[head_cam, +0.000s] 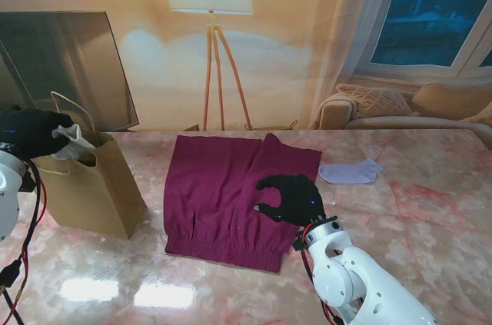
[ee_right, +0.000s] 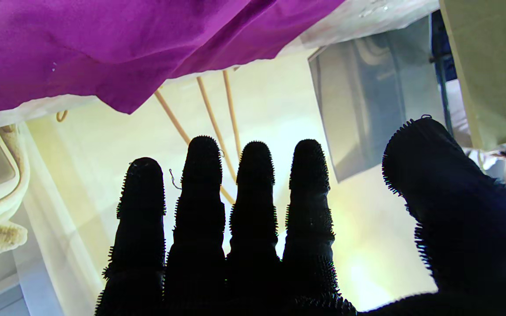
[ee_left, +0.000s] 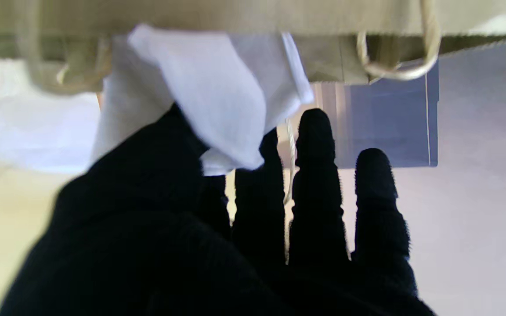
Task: Fold the socks and the shorts into the kraft paper bag
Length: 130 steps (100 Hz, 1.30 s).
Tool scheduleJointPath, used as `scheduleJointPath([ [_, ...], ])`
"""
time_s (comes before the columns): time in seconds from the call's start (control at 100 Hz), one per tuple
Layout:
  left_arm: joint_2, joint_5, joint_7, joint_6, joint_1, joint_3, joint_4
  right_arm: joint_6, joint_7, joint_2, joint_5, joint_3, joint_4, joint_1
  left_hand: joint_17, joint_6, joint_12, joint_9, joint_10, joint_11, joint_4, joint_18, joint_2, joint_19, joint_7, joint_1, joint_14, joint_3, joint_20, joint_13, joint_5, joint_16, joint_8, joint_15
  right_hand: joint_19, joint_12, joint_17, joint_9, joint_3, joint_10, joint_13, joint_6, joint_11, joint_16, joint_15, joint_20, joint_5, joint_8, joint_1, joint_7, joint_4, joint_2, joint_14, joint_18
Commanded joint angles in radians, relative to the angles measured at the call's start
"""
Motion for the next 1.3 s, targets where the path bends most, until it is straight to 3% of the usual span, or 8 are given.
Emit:
scheduleJointPath([
  [0.0,0.01,0.003,-0.036,0.002,-0.002,0.0,-0.009,0.001,-0.001,-0.005,0.0,-0.004,0.001,-0.005,-0.028,0.076,-0.112,-0.109,0.017,0.022,-0.018,0.006,-0.011,-0.037,-0.131,-0.082,-0.022,0.114,-0.015,-0.058,-0.049,-0.039,-0.023,-0.058,0.027,-0.005,-0.022,-0.028,-0.012,-0.001,-0.038,-0.011,0.004,0.017,0.0,0.005,-0.028,-0.007,-0.035,-0.028,0.073,0.017,-0.004,0.004],
  [0.05,0.011,0.003,-0.059,0.007,-0.002,-0.001,-0.013,0.001,-0.001,-0.006,0.002,-0.004,0.001,-0.006,-0.044,0.112,-0.127,-0.166,0.026,0.007,0.013,0.007,-0.001,-0.058,-0.188,-0.129,-0.025,0.151,-0.02,-0.09,-0.09,-0.054,-0.041,-0.082,0.027,-0.005,-0.024,-0.03,-0.013,0.0,-0.039,-0.011,0.004,0.018,0.0,0.006,-0.029,-0.007,-0.035,-0.029,0.073,0.018,-0.003,0.005],
  [0.09,0.012,0.002,-0.07,0.01,-0.003,-0.001,-0.014,0.002,-0.002,-0.006,0.003,-0.004,0.002,-0.007,-0.051,0.127,-0.135,-0.207,0.052,-0.004,0.012,0.005,-0.005,-0.072,-0.226,-0.137,-0.026,0.145,-0.023,-0.11,-0.118,-0.064,-0.058,-0.098,0.028,-0.005,-0.024,-0.03,-0.013,0.0,-0.04,-0.01,0.004,0.018,0.0,0.008,-0.027,-0.007,-0.034,-0.028,0.074,0.017,-0.002,0.007],
  [0.27,0.014,0.0,-0.095,0.014,0.001,-0.008,-0.027,0.003,-0.003,-0.006,0.006,-0.005,0.003,-0.007,-0.075,0.143,-0.166,-0.298,0.045,-0.025,0.007,-0.001,-0.001,-0.144,-0.295,-0.156,-0.04,0.112,-0.047,-0.166,-0.171,-0.122,-0.092,-0.167,0.029,-0.005,-0.027,-0.03,-0.015,-0.001,-0.043,-0.009,0.005,0.018,-0.001,0.011,-0.027,-0.007,-0.037,-0.029,0.076,0.024,-0.003,0.009],
  [0.59,0.007,-0.046,-0.068,0.037,0.018,-0.013,-0.06,0.002,-0.008,-0.007,0.002,-0.004,0.004,-0.004,-0.12,0.18,-0.21,-0.421,0.064,-0.047,0.006,-0.063,0.149,-0.278,-0.349,-0.253,-0.053,0.026,-0.124,-0.281,-0.219,-0.218,-0.113,-0.24,0.027,-0.006,-0.03,-0.036,-0.021,0.001,-0.045,-0.008,0.003,0.019,-0.001,0.013,-0.025,-0.005,-0.039,-0.029,0.081,0.041,-0.002,0.008],
  [0.81,-0.008,-0.135,-0.01,0.077,0.051,0.005,-0.122,0.006,0.0,-0.003,-0.009,0.018,-0.014,-0.01,-0.128,0.196,-0.232,-0.455,0.075,-0.063,0.02,-0.144,0.327,-0.344,-0.384,-0.194,-0.049,-0.238,-0.247,-0.32,-0.228,-0.25,-0.114,-0.251,0.02,-0.007,-0.031,-0.036,-0.021,0.002,-0.044,-0.008,0.0,0.019,-0.002,0.011,-0.025,-0.004,-0.04,-0.03,0.083,0.044,-0.003,0.006],
  [0.9,-0.016,-0.158,0.031,0.081,0.068,0.024,-0.146,0.008,0.007,0.0,-0.019,0.033,-0.025,-0.015,-0.137,0.202,-0.238,-0.463,0.08,-0.066,0.04,-0.161,0.395,-0.345,-0.399,-0.13,-0.046,-0.414,-0.301,-0.329,-0.229,-0.256,-0.111,-0.252,0.018,-0.008,-0.03,-0.036,-0.022,0.0,-0.042,-0.007,-0.001,0.018,-0.002,0.01,-0.024,-0.004,-0.04,-0.03,0.083,0.046,-0.002,0.005],
  [1.29,-0.046,-0.238,0.211,0.06,0.135,0.169,-0.2,0.016,0.038,0.013,-0.056,0.119,-0.067,-0.04,-0.132,0.211,-0.251,-0.501,0.096,-0.094,0.082,-0.158,0.515,-0.352,-0.429,-0.159,-0.03,-0.591,-0.328,-0.366,-0.246,-0.278,-0.108,-0.277,0.01,-0.012,-0.024,-0.039,-0.024,0.001,-0.041,-0.005,-0.01,0.012,-0.01,0.001,-0.027,-0.005,-0.051,-0.034,0.089,0.079,-0.006,-0.008],
])
